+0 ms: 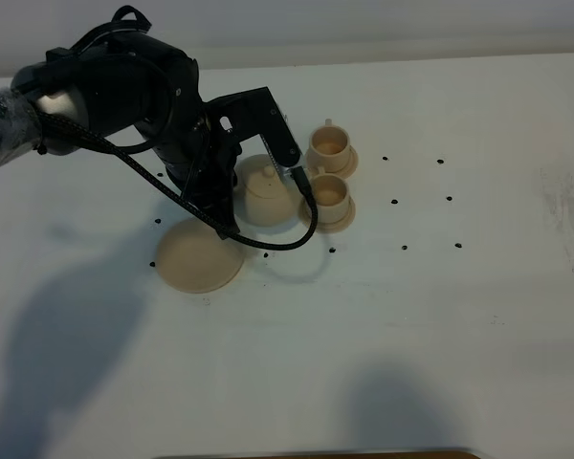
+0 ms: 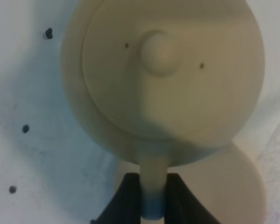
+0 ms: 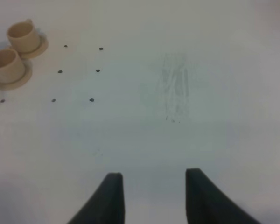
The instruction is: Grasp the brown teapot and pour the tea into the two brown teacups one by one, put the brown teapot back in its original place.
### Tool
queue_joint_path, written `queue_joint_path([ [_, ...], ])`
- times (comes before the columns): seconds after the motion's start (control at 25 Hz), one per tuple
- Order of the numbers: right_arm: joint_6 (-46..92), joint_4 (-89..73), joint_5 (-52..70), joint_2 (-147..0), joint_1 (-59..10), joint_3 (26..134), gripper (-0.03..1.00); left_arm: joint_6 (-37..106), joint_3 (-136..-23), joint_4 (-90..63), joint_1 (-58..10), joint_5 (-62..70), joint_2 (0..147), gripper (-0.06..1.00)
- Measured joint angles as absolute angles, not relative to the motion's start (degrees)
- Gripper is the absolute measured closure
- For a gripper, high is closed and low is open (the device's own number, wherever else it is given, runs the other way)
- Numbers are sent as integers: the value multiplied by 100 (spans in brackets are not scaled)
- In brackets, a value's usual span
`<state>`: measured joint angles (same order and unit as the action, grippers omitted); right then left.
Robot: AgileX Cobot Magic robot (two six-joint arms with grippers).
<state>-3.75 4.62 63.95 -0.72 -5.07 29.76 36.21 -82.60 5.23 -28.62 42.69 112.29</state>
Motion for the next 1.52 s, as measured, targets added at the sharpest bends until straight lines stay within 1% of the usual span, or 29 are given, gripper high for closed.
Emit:
queue_joint_path([
  [0.64, -375, 462, 6395, -72, -507, 2976, 66, 3930, -8260, 965, -2862, 4084, 11229, 78],
  [1.16, -374, 462, 6395, -72, -507, 2976, 66, 4598, -8260, 1090, -2862, 3889, 11284, 78],
  [1.52, -374, 462, 6395, -72, -507, 2976, 66, 4667, -8260, 1335, -2862, 3706, 11388, 78],
])
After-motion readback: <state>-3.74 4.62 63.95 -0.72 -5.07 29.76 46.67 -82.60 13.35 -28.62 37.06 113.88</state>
